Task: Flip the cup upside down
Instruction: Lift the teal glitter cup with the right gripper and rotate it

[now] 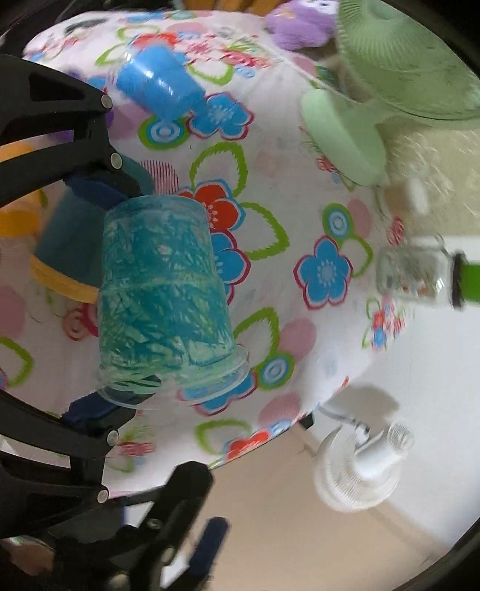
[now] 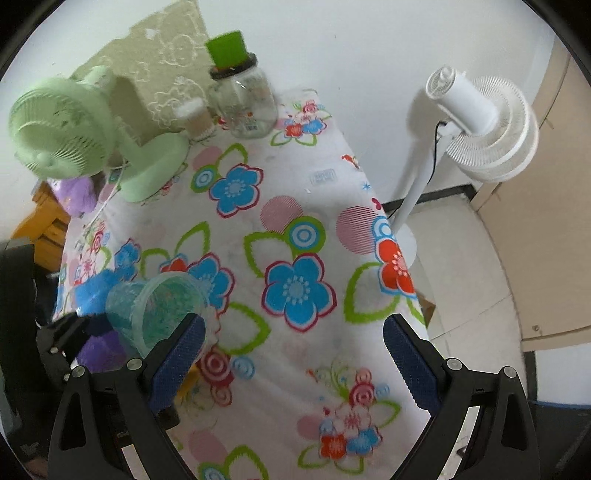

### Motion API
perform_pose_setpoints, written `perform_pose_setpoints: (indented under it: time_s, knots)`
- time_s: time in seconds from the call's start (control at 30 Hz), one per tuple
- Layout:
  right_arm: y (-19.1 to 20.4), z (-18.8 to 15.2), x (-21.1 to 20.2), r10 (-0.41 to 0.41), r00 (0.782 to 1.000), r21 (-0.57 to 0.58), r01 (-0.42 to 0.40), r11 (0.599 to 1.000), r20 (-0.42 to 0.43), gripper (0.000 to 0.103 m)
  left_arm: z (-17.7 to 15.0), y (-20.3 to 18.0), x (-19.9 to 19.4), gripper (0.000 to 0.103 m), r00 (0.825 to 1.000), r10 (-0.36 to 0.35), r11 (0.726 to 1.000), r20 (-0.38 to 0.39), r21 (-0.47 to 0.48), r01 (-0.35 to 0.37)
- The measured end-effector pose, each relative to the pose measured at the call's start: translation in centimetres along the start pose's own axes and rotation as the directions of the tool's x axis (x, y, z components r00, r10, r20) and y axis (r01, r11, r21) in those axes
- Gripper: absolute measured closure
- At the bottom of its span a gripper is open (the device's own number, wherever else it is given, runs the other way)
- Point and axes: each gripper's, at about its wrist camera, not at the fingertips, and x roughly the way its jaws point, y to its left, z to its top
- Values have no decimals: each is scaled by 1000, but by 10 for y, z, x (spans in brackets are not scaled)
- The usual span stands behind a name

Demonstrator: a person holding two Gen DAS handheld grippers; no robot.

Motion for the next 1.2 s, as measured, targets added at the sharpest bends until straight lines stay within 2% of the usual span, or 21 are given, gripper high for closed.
perform_pose_setpoints:
  time_s: [0.23, 0.43, 0.6, 0.83, 0.93, 1.2]
  knots:
    - [24, -38, -42, 1, 999, -11, -1, 1000, 37, 5, -38, -3, -44, 19, 999, -38, 988, 23, 153, 34]
    - [46, -76, -68, -4, 998, -27, 6, 1000, 69, 5, -72, -8, -73, 19, 996, -70, 971, 50, 232, 56]
    - [58, -102, -75, -22, 997, -64, 28, 998, 79, 5, -98, -11, -81, 19, 994, -90, 960, 56, 270, 72]
    - [56, -131, -62, -51, 997, -87, 56, 995, 65, 5, -129, -21, -59, 19, 995, -100, 936, 11, 341, 90]
    - [45, -140, -48, -26, 999, -91, 29, 995, 29, 5, -139, -30, -43, 19, 993, -114, 919, -13, 378, 110]
    - [9, -151, 1, 6, 997, -54, -10, 998, -82, 5, -152, -47, -2, 19, 995, -89, 909, -43, 405, 99]
